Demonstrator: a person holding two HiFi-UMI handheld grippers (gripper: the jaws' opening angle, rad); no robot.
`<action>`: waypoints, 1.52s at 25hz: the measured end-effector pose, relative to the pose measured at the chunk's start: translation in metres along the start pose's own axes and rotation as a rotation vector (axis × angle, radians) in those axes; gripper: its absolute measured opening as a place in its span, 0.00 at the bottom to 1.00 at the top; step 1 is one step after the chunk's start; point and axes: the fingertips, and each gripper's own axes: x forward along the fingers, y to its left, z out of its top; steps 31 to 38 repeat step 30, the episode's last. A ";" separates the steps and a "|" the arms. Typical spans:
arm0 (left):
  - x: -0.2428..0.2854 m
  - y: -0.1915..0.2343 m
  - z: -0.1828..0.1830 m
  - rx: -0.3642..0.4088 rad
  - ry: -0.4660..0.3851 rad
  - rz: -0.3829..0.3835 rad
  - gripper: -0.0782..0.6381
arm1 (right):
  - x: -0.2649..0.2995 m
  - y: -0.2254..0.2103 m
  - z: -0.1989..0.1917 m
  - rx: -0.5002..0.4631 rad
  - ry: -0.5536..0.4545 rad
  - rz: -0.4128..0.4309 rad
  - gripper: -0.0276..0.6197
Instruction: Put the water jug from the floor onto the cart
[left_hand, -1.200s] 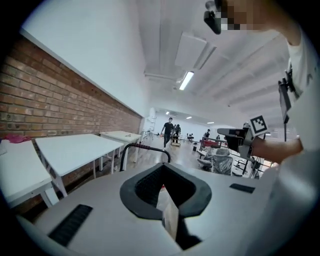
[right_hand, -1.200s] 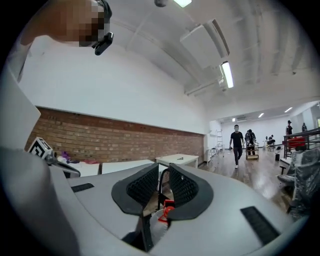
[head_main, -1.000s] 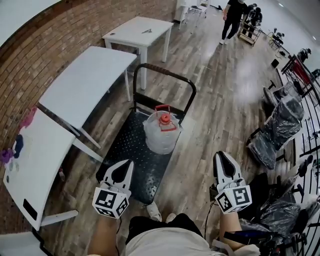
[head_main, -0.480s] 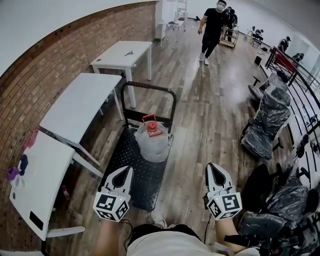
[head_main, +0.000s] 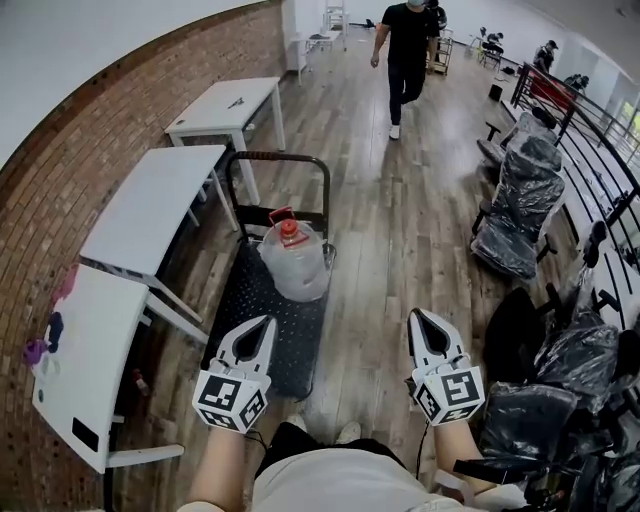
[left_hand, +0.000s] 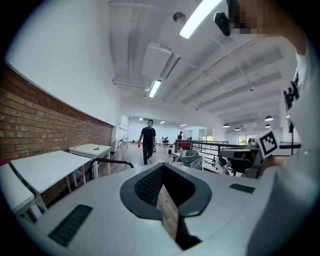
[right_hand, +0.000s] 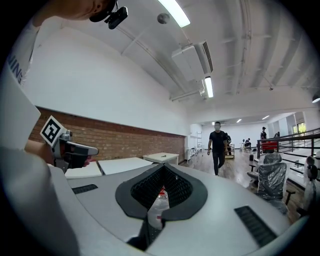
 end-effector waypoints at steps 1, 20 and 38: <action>-0.001 -0.001 0.001 0.004 0.000 -0.004 0.11 | -0.004 0.000 0.000 0.005 0.002 -0.005 0.05; -0.066 0.087 0.010 0.010 -0.047 0.007 0.11 | 0.028 0.099 0.028 -0.079 -0.005 -0.006 0.05; -0.067 0.094 0.007 0.013 -0.058 -0.001 0.11 | 0.032 0.110 0.028 -0.101 -0.005 -0.013 0.05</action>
